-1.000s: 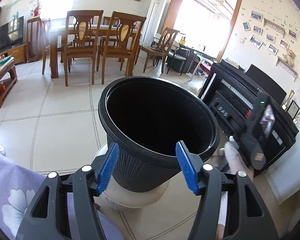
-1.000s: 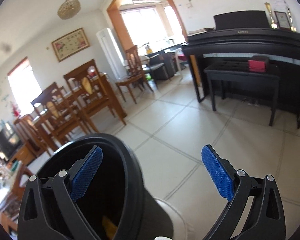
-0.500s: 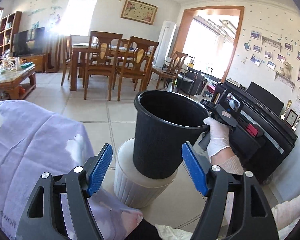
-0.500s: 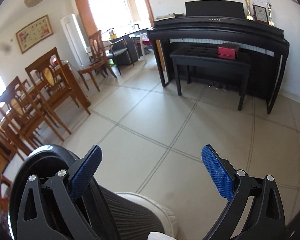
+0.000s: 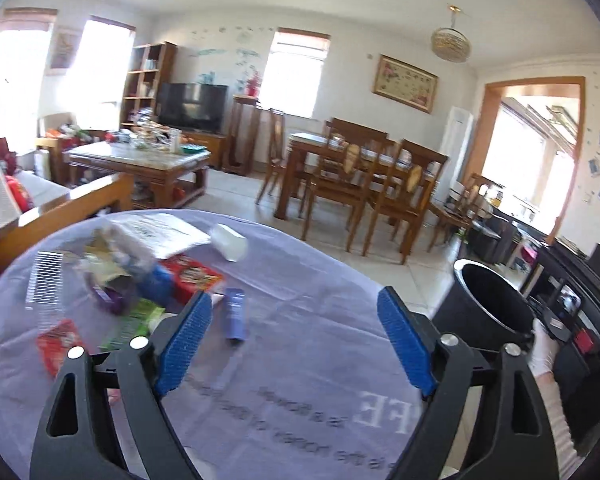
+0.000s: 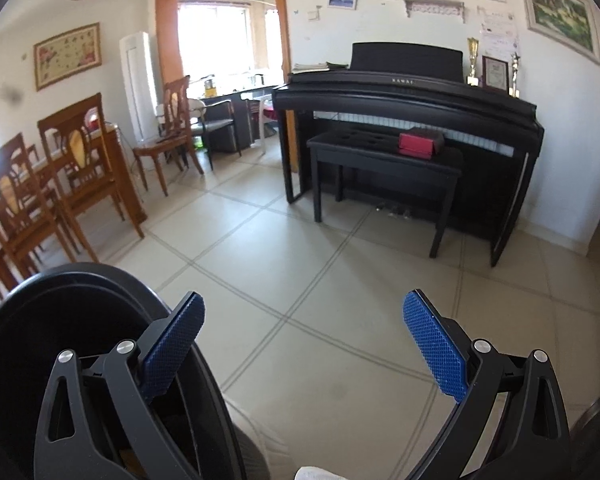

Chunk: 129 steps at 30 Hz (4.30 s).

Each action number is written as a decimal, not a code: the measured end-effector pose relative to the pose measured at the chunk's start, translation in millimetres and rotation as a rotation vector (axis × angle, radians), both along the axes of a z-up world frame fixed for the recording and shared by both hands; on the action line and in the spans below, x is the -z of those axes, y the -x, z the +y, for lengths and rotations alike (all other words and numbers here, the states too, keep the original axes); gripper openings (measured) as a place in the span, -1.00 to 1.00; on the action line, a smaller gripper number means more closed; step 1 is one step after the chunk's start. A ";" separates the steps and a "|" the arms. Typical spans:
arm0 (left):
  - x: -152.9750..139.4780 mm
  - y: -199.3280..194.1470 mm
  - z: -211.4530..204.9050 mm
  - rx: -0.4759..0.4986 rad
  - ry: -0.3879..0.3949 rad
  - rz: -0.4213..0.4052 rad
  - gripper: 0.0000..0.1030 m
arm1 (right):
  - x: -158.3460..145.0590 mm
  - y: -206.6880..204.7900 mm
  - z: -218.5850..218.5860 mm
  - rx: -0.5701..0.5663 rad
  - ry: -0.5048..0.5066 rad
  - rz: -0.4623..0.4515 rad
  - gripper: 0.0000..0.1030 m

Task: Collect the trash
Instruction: 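Move both tools back to the table, then grasp the clear plastic tray with the left tool while the right tool grasps the white paper cup, then carry the plastic tray and paper cup over the black bin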

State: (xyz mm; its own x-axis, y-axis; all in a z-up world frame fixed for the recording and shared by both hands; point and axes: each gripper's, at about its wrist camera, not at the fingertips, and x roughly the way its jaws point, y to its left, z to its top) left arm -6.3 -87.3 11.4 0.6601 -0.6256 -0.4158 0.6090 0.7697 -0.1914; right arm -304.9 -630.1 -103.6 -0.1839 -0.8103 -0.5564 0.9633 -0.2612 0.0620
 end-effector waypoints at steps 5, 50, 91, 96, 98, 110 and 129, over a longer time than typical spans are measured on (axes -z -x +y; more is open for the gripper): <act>9.0 -60.6 84.5 -0.245 -0.033 0.023 0.71 | -0.8 0.9 0.6 -0.097 0.031 0.015 0.90; 63.2 -161.3 124.2 -0.267 -0.129 0.362 -0.93 | 5.3 20.1 14.5 -0.201 -0.009 -0.581 0.90; 30.9 -111.3 122.3 -0.275 -0.061 0.046 -0.92 | -46.2 -498.0 385.1 -1.911 -0.321 0.113 -0.22; 26.9 -102.1 117.4 -0.257 -0.073 -0.007 -0.93 | -79.4 -447.1 367.7 -1.938 -0.293 -0.045 -0.22; 25.4 -99.5 114.2 -0.232 -0.059 0.001 -0.93 | -89.4 -422.2 357.8 -1.946 -0.287 -0.113 -0.22; -17.1 -41.2 -0.1 0.078 0.006 -0.048 -0.93 | -134.1 -260.2 271.6 -1.821 -0.185 -0.457 -0.22; 34.4 37.3 -315.3 0.761 0.066 0.253 -0.92 | -100.1 -53.2 47.3 -1.186 -0.122 -0.230 -0.21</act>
